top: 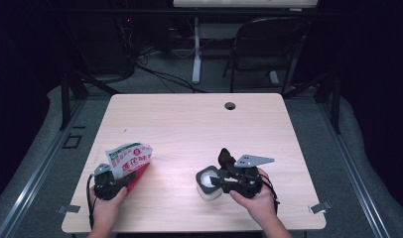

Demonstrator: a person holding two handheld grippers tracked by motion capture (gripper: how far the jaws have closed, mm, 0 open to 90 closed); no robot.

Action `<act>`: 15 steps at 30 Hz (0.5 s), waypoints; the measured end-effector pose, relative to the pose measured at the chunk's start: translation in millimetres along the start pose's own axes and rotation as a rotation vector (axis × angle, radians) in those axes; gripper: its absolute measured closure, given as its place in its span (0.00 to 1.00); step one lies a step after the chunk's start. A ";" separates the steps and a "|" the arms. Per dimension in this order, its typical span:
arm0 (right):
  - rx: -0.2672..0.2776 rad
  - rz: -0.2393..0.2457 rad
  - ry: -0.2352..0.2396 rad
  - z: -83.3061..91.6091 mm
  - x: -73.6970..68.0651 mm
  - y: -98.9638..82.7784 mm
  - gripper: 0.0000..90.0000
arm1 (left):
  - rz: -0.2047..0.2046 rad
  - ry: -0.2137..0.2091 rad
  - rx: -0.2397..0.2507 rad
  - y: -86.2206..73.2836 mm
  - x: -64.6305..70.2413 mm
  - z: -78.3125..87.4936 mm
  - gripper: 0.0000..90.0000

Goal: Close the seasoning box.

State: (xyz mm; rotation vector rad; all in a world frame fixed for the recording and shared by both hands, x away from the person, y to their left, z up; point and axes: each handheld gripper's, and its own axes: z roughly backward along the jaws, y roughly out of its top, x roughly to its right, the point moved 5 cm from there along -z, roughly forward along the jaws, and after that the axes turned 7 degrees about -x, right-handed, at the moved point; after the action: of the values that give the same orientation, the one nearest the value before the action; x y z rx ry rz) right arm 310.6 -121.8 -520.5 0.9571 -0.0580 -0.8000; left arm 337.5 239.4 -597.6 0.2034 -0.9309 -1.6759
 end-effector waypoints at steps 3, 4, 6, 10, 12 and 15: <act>-0.002 -0.002 0.000 0.0 0.1 -0.1 0.66 | -0.011 0.006 -0.005 -0.3 0.9 -0.4 0.92; -0.001 -0.002 0.001 0.1 0.0 -0.1 0.66 | -0.011 0.008 -0.005 -0.3 1.2 -0.6 0.90; -0.001 -0.001 0.001 -0.1 -0.1 -0.1 0.66 | -0.016 0.008 -0.002 -0.3 2.1 -1.2 0.88; -0.004 0.001 0.003 -0.3 -0.1 -0.1 0.66 | -0.027 -0.002 -0.005 -0.4 4.3 -1.2 0.82; -0.003 0.001 0.003 -0.3 -0.2 -0.1 0.66 | -0.036 -0.016 -0.008 -0.4 6.0 -2.1 0.77; -0.002 0.001 0.004 -0.5 0.0 -0.1 0.66 | -0.053 -0.023 -0.017 -1.0 8.7 -2.4 0.69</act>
State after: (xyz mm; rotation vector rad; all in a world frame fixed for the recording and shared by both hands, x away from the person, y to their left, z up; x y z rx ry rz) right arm 310.8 -121.4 -521.0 0.9567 -0.0542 -0.7972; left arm 335.2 230.7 -597.0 0.1997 -0.9350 -1.7378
